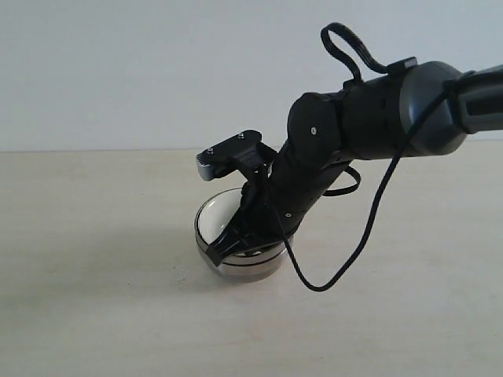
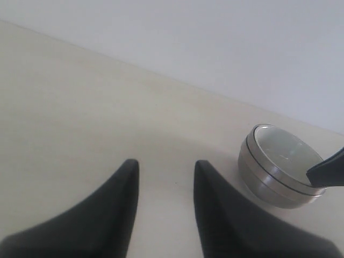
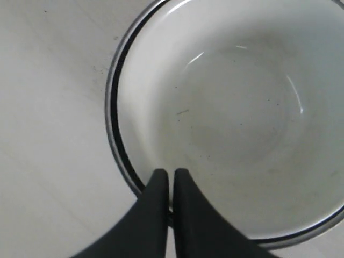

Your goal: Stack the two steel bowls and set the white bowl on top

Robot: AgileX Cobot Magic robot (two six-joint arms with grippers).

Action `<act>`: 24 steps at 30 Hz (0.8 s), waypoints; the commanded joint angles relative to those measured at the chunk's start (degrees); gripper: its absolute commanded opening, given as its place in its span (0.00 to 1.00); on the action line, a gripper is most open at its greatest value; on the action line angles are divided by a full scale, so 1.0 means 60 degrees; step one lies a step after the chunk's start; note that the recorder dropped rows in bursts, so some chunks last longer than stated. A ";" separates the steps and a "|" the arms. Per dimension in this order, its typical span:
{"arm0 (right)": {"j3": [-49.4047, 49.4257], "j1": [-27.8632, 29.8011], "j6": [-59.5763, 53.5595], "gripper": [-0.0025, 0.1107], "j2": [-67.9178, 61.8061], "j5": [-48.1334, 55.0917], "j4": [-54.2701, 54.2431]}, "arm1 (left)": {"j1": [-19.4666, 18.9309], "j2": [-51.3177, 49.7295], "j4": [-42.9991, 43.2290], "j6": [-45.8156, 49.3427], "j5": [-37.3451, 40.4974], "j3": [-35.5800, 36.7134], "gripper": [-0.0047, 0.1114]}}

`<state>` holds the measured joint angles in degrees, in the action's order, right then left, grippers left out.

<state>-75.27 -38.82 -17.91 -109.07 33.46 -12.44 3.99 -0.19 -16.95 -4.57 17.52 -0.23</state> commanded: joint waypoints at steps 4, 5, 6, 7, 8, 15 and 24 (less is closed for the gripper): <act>-0.0026 0.0082 -0.0001 0.02 0.0485 0.0103 0.0056 | -0.0027 0.0032 -0.0008 0.0012 -0.0123 0.0038 0.32; -0.0026 0.0082 -0.0001 0.02 0.0602 0.0103 0.0056 | -0.0027 0.0032 -0.0008 0.0012 -0.0123 0.0038 0.32; -0.0026 0.0082 -0.0001 0.02 0.0815 0.0103 0.0056 | -0.0027 0.0032 -0.0008 0.0012 -0.0123 0.0038 0.32; -0.0026 0.0082 -0.0001 0.02 0.1107 0.0147 0.0056 | -0.0027 0.0032 -0.0008 0.0012 -0.0123 0.0038 0.32; -0.0026 0.0082 0.0023 0.02 0.1453 0.0189 0.0056 | -0.0027 0.0032 -0.0008 0.0012 -0.0123 0.0038 0.32; 0.0356 0.0082 0.0328 0.02 0.3625 0.0431 0.0169 | -0.0027 0.0032 -0.0008 0.0012 -0.0123 0.0038 0.32; 0.2530 0.0082 0.1964 0.02 0.7979 0.0189 0.1420 | -0.0027 0.0032 -0.0008 0.0012 -0.0123 0.0038 0.32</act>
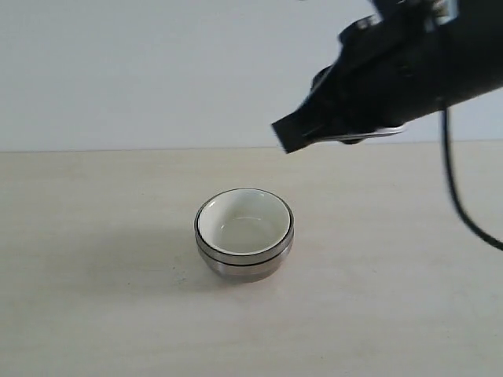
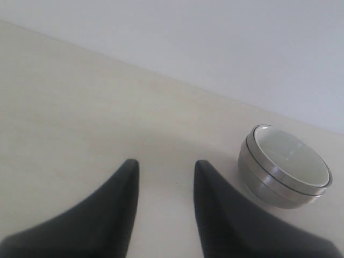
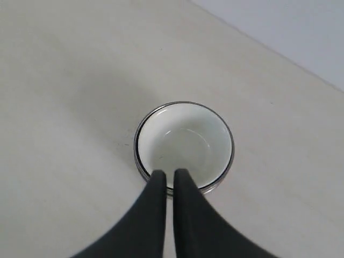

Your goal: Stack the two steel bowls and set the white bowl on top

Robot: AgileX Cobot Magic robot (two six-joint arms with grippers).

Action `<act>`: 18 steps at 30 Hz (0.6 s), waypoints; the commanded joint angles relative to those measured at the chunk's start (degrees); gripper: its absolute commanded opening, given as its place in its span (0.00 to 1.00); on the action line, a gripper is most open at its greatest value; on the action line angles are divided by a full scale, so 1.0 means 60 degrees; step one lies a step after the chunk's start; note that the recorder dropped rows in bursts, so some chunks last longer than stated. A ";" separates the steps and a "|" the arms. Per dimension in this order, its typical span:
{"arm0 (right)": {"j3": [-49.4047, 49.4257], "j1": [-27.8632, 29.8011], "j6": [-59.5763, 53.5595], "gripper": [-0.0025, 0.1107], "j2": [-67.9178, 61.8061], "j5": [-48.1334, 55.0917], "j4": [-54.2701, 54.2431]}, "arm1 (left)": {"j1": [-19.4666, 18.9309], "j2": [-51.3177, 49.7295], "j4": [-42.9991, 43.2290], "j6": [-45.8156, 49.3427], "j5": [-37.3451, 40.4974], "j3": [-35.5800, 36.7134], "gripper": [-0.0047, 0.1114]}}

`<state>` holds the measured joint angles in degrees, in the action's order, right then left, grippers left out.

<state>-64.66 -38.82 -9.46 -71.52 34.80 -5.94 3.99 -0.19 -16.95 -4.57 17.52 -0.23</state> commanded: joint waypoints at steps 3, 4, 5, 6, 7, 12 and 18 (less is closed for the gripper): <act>0.1217 0.0082 0.0771 0.02 0.3135 0.0024 0.0336 | -0.0027 0.0032 -0.0008 0.0012 -0.0123 0.0038 0.32; 0.1307 0.0082 0.0809 0.02 0.3633 0.0069 0.0336 | -0.0027 0.0032 -0.0008 0.0012 -0.0123 0.0038 0.32; 0.1432 0.0082 0.0805 0.02 0.4122 0.0093 0.0336 | -0.0027 0.0032 -0.0008 0.0012 -0.0123 0.0038 0.32; 0.1557 0.0082 0.0846 0.02 0.4597 0.0093 0.0336 | -0.0027 0.0032 -0.0008 0.0012 -0.0123 0.0038 0.32; 0.1670 0.0082 0.0852 0.02 0.4984 0.0093 0.0336 | -0.0027 0.0032 -0.0008 0.0012 -0.0123 0.0038 0.32; 0.2002 0.0082 0.1007 0.02 0.7150 0.0055 0.0391 | -0.0027 0.0032 -0.0008 0.0012 -0.0123 0.0038 0.32; 0.2030 0.0082 0.2434 0.02 0.9252 0.0111 0.2075 | -0.0027 0.0032 -0.0008 0.0012 -0.0123 0.0038 0.32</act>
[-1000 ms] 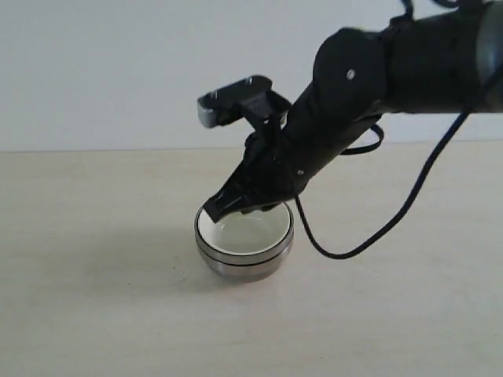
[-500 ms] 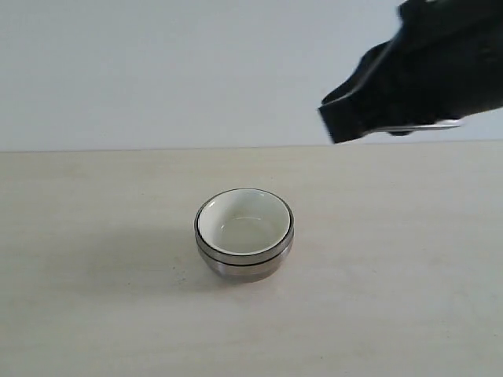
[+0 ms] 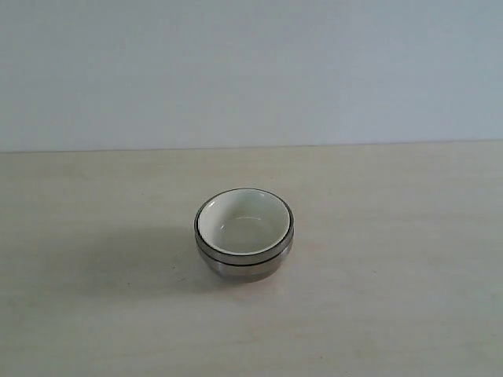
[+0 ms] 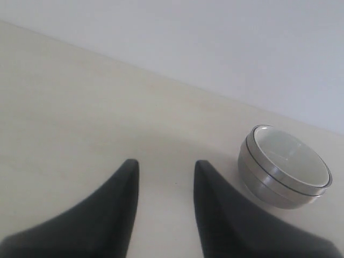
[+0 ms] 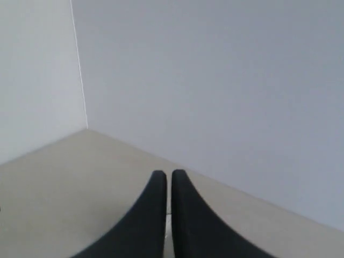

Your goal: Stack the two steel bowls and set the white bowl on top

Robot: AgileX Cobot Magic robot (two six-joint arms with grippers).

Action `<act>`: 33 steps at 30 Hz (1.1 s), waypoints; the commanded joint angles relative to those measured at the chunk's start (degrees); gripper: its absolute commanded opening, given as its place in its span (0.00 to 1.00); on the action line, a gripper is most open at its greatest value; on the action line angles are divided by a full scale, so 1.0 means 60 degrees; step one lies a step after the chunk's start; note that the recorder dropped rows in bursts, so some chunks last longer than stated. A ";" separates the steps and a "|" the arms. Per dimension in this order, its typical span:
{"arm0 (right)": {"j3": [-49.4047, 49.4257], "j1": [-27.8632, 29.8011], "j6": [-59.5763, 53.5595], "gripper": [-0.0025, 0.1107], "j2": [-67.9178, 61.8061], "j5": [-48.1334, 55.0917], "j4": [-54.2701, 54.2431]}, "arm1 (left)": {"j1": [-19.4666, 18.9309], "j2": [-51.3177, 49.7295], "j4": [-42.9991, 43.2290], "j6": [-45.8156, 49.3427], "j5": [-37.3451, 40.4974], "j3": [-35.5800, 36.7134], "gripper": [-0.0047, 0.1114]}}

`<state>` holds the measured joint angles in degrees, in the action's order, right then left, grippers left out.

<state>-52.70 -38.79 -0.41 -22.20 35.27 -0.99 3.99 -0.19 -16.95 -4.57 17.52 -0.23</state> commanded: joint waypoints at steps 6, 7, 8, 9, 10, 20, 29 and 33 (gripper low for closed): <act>0.0036 0.0146 0.2806 0.02 0.2499 0.0717 0.3470 | -0.0027 0.0032 -0.0008 0.0012 -0.0123 0.0038 0.32; 0.0036 0.0270 0.2828 0.02 0.2691 0.0739 0.3553 | -0.0027 0.0032 -0.0008 0.0012 -0.0123 0.0038 0.32; 0.0036 0.0447 0.2828 0.02 0.2855 0.0739 0.3553 | -0.0027 0.0032 -0.0008 0.0012 -0.0123 0.0038 0.32; 0.0036 0.0639 0.2828 0.02 0.2951 0.0739 0.3553 | -0.0027 0.0032 -0.0008 0.0012 -0.0123 0.0038 0.32; 0.0036 0.0934 0.2781 0.02 0.3024 0.0739 0.3553 | -0.0027 0.0032 -0.0008 0.0012 -0.0123 0.0038 0.32; 0.0036 0.4294 0.1500 0.02 0.3021 0.0424 0.2133 | -0.0027 0.0032 -0.0008 0.0012 -0.0123 0.0038 0.32; 0.1731 0.5277 0.2142 0.02 0.3700 -0.1353 0.1689 | -0.0027 0.0032 -0.0008 0.0012 -0.0123 0.0038 0.32; 0.2705 0.5688 0.2293 0.02 0.3700 -0.1751 0.1412 | -0.0027 0.0032 -0.0008 0.0012 -0.0123 0.0038 0.32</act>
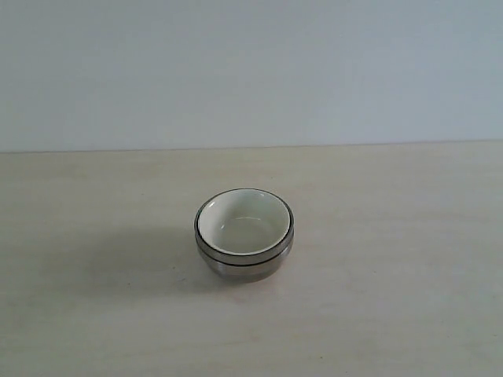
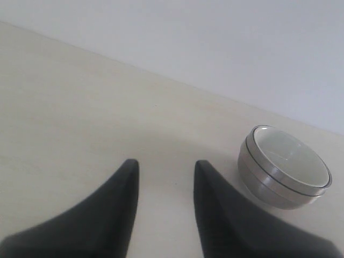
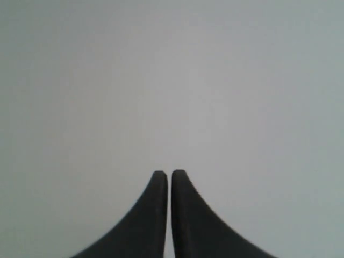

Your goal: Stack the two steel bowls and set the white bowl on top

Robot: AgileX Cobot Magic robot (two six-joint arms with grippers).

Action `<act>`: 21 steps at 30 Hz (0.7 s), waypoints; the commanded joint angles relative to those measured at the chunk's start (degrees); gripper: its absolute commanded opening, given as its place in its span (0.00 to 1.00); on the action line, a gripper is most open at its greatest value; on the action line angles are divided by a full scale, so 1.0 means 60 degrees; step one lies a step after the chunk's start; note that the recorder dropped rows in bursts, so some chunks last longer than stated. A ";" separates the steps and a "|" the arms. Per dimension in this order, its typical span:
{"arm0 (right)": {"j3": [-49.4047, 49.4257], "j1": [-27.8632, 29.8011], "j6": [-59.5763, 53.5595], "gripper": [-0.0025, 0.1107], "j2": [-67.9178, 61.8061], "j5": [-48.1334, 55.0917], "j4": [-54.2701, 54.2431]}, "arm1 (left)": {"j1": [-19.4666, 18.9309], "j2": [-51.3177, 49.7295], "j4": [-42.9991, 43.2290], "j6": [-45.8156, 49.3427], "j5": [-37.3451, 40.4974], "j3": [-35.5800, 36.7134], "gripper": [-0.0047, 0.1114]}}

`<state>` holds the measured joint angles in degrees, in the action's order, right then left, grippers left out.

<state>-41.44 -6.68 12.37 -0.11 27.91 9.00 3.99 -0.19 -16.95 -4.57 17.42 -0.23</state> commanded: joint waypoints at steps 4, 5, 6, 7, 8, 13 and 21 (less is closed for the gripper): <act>0.1867 0.0354 0.0215 0.02 0.0018 -0.1465 -0.0401 | -0.0027 0.0032 -0.0008 0.0012 -0.0105 0.0038 0.32; 0.2171 0.0354 0.0298 0.02 0.0018 -0.1748 -0.0401 | -0.0027 0.0032 -0.0008 0.0012 -0.0105 0.0038 0.32; 0.2471 0.0354 0.0470 0.02 0.0018 -0.2024 -0.0401 | -0.0027 0.0032 -0.0008 0.0012 -0.0105 0.0038 0.32; 0.2775 0.0354 0.0628 0.02 0.0018 -0.2313 -0.0420 | -0.0027 0.0032 -0.0008 0.0012 -0.0105 0.0038 0.32; 0.3073 0.0354 0.0746 0.02 0.0018 -0.2571 -0.0451 | -0.0027 0.0032 -0.0008 0.0012 -0.0105 0.0038 0.32; 0.4566 0.0354 0.1121 0.02 0.0018 -0.3586 -0.0476 | -0.0027 0.0032 -0.0008 0.0012 -0.0105 0.0038 0.32; 0.6907 0.0354 0.1138 0.02 0.0018 -0.5149 -0.0476 | -0.0027 0.0032 -0.0008 0.0012 -0.0105 0.0038 0.32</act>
<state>-2.07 -4.71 18.90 -0.42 0.00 6.02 3.99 -0.19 -16.95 -4.57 17.42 -0.23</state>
